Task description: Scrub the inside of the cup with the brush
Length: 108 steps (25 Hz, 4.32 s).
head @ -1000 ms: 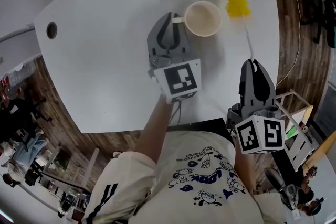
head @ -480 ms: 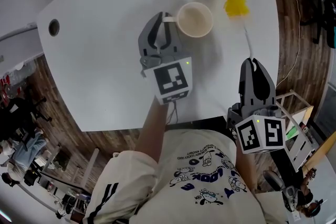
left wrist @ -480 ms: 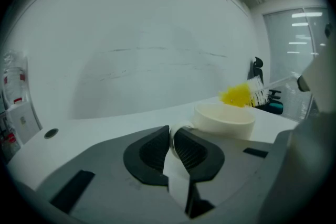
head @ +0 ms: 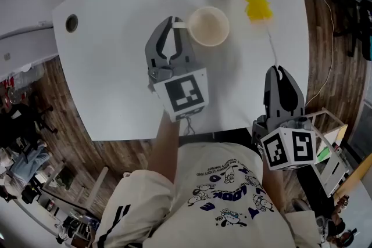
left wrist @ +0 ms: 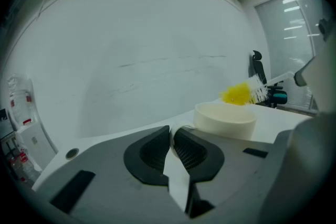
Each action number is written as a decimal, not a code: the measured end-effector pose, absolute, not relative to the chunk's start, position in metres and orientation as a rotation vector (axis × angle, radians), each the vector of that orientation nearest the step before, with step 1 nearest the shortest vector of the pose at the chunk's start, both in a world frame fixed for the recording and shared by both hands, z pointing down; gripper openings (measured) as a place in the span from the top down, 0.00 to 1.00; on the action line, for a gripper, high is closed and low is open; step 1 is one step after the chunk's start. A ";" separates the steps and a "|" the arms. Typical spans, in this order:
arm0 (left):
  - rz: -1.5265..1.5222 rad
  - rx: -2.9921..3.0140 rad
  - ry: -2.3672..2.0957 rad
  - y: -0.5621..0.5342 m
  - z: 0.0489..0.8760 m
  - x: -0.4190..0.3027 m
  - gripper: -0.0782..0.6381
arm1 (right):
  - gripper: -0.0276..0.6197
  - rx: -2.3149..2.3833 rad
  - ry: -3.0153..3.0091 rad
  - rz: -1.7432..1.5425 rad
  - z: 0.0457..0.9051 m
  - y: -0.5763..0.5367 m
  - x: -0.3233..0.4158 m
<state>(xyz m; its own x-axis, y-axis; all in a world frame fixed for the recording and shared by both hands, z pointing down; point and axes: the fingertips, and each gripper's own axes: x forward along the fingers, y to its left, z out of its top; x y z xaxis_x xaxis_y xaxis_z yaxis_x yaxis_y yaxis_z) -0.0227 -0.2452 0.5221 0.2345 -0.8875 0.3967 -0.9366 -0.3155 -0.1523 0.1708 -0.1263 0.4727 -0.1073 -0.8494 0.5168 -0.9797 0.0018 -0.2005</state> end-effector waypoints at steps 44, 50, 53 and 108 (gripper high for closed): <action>0.988 2.402 -2.146 -0.161 0.380 -0.105 0.84 | 0.88 1.371 -2.571 0.569 0.351 -0.054 0.101; 1.066 2.415 -2.172 -0.154 0.367 -0.107 0.84 | 0.88 1.262 -2.634 0.547 0.336 -0.040 0.094; 1.098 2.423 -2.176 -0.150 0.363 -0.107 0.84 | 0.88 1.207 -2.655 0.547 0.333 -0.031 0.090; 1.567 2.767 -1.775 -0.114 0.389 -0.048 0.84 | 0.88 0.577 -2.290 0.306 0.372 -0.009 0.068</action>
